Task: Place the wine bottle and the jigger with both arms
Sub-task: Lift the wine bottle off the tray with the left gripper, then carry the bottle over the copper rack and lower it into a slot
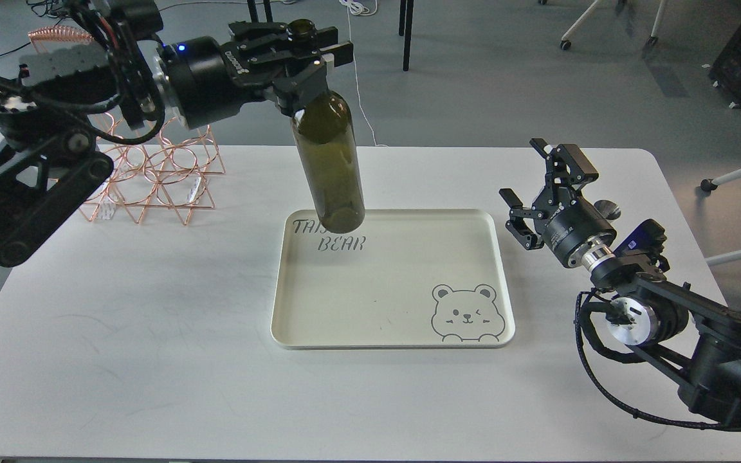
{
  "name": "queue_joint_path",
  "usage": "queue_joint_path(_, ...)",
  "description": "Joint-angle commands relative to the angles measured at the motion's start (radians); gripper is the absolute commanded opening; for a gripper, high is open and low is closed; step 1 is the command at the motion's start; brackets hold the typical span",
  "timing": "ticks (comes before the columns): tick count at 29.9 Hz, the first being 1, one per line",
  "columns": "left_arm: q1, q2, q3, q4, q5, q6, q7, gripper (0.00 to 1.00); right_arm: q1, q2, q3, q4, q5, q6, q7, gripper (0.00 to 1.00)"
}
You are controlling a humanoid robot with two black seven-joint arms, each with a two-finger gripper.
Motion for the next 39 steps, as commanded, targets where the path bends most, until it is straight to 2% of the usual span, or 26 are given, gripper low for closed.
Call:
queue_joint_path(1, -0.052, 0.138, 0.002, 0.026, -0.107, -0.053, -0.004, 0.13, -0.004, 0.001, 0.000, 0.000, -0.002, 0.000, 0.000, 0.99)
queue_joint_path(5, -0.060, 0.239, 0.014, 0.107, -0.148, -0.064, -0.011, 0.13, -0.007, 0.001, 0.000, 0.000, -0.022, 0.000, 0.000, 0.99)
queue_joint_path(9, -0.086, 0.241, 0.014, 0.263, -0.156, -0.056, -0.010, 0.13, -0.013, 0.003, -0.002, 0.000, -0.029, 0.000, 0.000, 0.99)
queue_joint_path(12, -0.109, 0.233, 0.014, 0.299, -0.147, -0.047, -0.005, 0.13, -0.013, 0.003, -0.003, 0.000, -0.029, 0.000, 0.000, 0.99)
queue_joint_path(17, -0.144, 0.154, 0.077, 0.403, -0.142, 0.048, -0.002, 0.13, -0.015, 0.003, -0.003, -0.001, -0.029, 0.000, 0.000, 0.99)
queue_joint_path(24, -0.260, 0.088, 0.280, 0.562, -0.145, 0.169, -0.013, 0.12, -0.016, 0.003, 0.000, 0.000, -0.029, 0.000, 0.000, 0.99)
queue_joint_path(27, -0.270, 0.085, 0.310, 0.583, -0.145, 0.187, -0.014, 0.12, -0.016, 0.001, 0.001, 0.000, -0.029, 0.000, 0.000, 0.99)
queue_joint_path(39, -0.261, 0.091, 0.314, 0.567, -0.144, 0.178, -0.023, 0.12, -0.016, 0.003, 0.000, 0.000, -0.029, 0.000, 0.000, 0.99)
